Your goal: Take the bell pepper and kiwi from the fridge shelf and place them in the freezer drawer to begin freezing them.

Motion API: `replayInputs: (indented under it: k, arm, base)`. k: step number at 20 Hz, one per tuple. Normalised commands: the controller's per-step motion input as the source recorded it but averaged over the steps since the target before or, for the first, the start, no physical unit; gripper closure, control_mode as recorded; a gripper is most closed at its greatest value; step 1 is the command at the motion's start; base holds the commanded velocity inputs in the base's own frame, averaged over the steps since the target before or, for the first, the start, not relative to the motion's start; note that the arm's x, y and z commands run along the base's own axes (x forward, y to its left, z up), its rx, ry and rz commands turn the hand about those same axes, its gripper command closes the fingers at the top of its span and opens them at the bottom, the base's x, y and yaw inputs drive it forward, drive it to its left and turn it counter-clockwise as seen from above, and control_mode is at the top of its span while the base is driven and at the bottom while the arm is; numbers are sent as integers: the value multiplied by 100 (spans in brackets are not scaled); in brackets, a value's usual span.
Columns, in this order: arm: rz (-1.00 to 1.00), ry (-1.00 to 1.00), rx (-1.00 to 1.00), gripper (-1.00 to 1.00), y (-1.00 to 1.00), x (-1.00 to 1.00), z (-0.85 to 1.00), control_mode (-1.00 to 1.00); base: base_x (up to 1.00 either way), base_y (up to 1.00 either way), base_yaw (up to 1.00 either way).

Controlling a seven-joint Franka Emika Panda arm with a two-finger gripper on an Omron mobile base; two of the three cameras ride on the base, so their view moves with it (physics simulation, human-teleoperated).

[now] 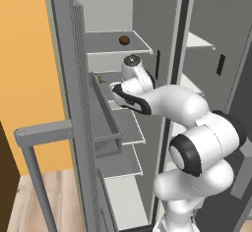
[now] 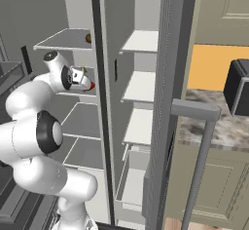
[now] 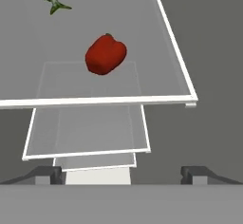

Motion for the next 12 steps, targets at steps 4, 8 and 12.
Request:
replayInputs:
  k: [4, 8, 12]
  arm:
    - [-3, 0, 0, -100, 8, 32, -17, -100]
    - [-1, 0, 3, -100, 0, 25, -12, -100]
    - [-1, 0, 2, -100, 0, 28, -11, -100]
  base:
    - [0, 0, 0]
    - [0, 0, 0]
    - [0, 0, 0]
